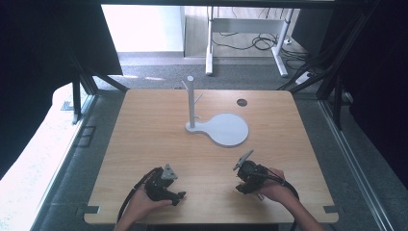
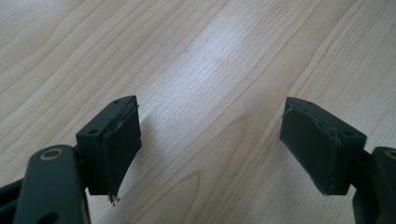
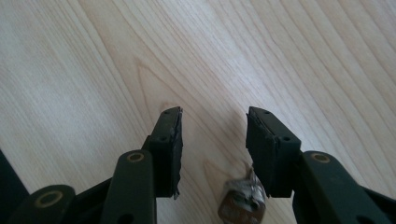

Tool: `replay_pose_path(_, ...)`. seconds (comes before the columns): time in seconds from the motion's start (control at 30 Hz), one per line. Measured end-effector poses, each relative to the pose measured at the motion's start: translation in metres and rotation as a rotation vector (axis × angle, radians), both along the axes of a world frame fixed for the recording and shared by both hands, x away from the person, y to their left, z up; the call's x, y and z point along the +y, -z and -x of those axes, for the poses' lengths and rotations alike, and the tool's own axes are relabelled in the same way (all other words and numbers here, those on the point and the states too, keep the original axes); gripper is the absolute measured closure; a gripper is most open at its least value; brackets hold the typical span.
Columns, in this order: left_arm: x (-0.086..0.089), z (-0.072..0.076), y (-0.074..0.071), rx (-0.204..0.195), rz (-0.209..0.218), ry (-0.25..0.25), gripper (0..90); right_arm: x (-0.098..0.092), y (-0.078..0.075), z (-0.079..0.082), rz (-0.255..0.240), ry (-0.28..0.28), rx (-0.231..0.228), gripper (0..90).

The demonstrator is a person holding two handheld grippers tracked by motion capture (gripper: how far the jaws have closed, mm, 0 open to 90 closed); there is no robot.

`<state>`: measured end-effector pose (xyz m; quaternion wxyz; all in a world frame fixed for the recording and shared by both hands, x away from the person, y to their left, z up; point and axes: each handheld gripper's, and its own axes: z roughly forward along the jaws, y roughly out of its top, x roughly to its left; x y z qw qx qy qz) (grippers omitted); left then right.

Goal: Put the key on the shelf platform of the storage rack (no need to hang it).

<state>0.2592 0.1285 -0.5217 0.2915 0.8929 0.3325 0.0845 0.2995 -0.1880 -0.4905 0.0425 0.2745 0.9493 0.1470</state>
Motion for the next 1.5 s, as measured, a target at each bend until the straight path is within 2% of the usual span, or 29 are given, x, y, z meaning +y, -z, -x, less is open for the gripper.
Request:
replay_pose_path(0.2,0.0,0.0,0.0,0.003,0.005,-0.002,20.7,-0.01,-0.009,0.003,0.01,0.028,-0.015,56.6)
replay_pose_path(0.53,0.0,0.0,0.0,0.001,0.006,-0.006,20.7,-0.022,-0.014,0.003,0.034,0.072,-0.033,59.0)
replay_pose_path(0.67,0.0,0.0,0.0,0.005,0.006,-0.009,20.7,-0.03,-0.02,0.0,0.032,0.106,-0.04,61.1)
replay_pose_path(0.87,0.0,0.0,0.0,0.004,0.007,-0.005,20.7,-0.034,-0.016,-0.003,0.044,0.112,-0.013,64.4)
replay_pose_path(1.07,-0.001,0.0,0.001,0.009,0.003,0.001,20.7,-0.024,-0.009,-0.001,0.05,0.084,0.01,66.2)
replay_pose_path(1.2,-0.001,0.001,0.001,0.007,0.008,0.004,20.5,-0.018,-0.005,-0.004,0.085,0.093,0.025,70.5)
replay_pose_path(1.5,0.0,0.0,0.001,0.008,0.005,0.006,20.5,-0.02,-0.003,-0.01,0.089,0.126,0.063,81.9)
